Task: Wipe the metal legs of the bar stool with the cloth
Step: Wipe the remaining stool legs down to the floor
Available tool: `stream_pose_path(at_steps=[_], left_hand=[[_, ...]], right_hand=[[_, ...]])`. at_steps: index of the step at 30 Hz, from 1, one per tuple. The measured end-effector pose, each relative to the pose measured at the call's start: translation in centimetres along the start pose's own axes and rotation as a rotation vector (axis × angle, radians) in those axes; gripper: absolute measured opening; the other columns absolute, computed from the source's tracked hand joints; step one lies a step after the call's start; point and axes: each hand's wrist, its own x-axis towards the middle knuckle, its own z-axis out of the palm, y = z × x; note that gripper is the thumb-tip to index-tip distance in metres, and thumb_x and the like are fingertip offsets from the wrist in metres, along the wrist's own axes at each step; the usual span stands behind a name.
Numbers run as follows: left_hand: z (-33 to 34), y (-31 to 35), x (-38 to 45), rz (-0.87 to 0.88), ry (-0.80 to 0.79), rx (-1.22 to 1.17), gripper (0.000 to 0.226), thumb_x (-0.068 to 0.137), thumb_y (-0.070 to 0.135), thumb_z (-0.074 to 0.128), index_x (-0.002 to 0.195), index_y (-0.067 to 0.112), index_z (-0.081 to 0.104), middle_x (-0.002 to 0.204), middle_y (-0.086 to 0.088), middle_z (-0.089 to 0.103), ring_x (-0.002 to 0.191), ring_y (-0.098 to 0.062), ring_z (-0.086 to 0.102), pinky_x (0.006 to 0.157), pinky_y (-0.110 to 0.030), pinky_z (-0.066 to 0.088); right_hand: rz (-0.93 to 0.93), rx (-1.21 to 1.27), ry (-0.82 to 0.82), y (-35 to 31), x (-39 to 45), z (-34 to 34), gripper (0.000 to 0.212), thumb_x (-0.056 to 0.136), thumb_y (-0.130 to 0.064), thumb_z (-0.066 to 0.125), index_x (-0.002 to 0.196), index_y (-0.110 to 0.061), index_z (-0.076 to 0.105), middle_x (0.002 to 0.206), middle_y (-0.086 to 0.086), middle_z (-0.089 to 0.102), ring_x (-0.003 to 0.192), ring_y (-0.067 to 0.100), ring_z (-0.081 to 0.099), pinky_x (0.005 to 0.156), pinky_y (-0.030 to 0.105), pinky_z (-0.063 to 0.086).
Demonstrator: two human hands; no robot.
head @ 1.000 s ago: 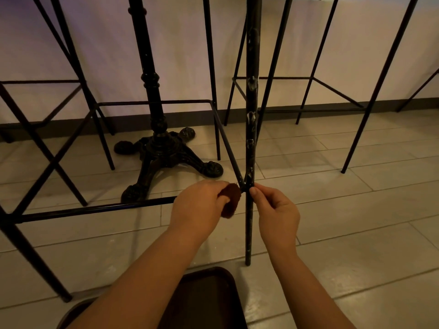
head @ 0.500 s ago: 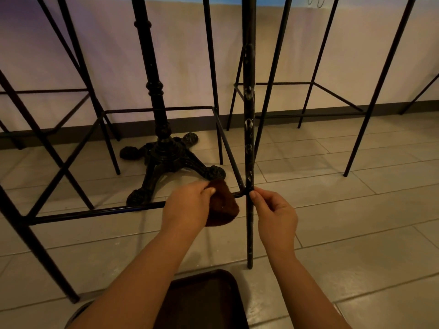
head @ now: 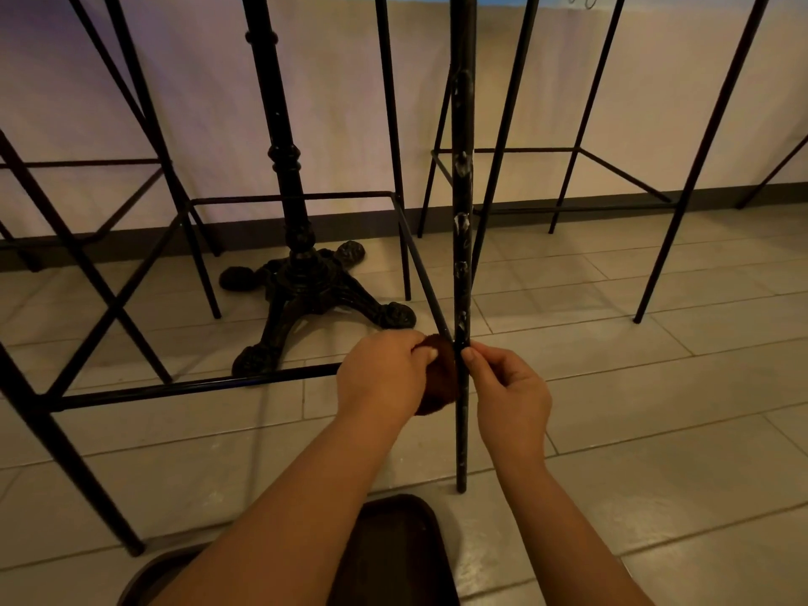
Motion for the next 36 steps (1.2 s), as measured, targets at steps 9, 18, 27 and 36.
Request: stream_pose_path(at_steps=[9, 18, 27, 36], left_hand=[[0.0, -0.4, -0.6, -0.036, -0.057, -0.097, 0.026, 0.086, 0.042, 0.058, 0.112, 0.043, 0.063, 0.100, 0.012, 0.068, 0.102, -0.017, 0.056, 0.086, -0.039, 0.050], [-0.1, 0.9, 2.5, -0.200, -0.158, 0.018, 0.030, 0.089, 0.050, 0.048, 0.102, 0.031, 0.068, 0.088, 0.001, 0.065, 0.078, -0.017, 0.060, 0.064, -0.031, 0.047], [0.2, 1.8, 5.5, -0.420, -0.277, -0.086, 0.050, 0.078, 0.058, 0.060, 0.100, 0.014, 0.066, 0.080, -0.007, 0.063, 0.065, -0.021, 0.059, 0.053, -0.028, 0.043], [-0.1, 2.1, 7.5, -0.391, -0.457, -0.054, 0.071, 0.068, 0.062, 0.068, 0.114, 0.010, 0.057, 0.099, -0.010, 0.062, 0.090, -0.025, 0.061, 0.080, -0.035, 0.050]], right_hand=[[0.013, 0.006, -0.022, -0.2, 0.0, -0.2, 0.011, 0.087, -0.023, 0.067, 0.092, -0.029, 0.073, 0.084, -0.016, 0.074, 0.084, -0.002, 0.068, 0.071, 0.010, 0.051], [0.029, 0.026, -0.051, -0.2, 0.3, -0.4, 0.012, 0.087, -0.019, 0.065, 0.093, -0.025, 0.075, 0.083, -0.011, 0.074, 0.082, 0.001, 0.069, 0.067, 0.012, 0.052], [0.036, 0.052, -0.069, -0.3, 0.3, -0.7, 0.016, 0.087, -0.015, 0.065, 0.090, -0.026, 0.075, 0.080, -0.013, 0.074, 0.079, -0.002, 0.068, 0.064, 0.009, 0.050], [0.035, 0.095, -0.082, -0.3, 0.3, -0.7, 0.016, 0.087, -0.013, 0.065, 0.090, -0.026, 0.075, 0.081, -0.011, 0.074, 0.079, 0.000, 0.069, 0.064, 0.011, 0.051]])
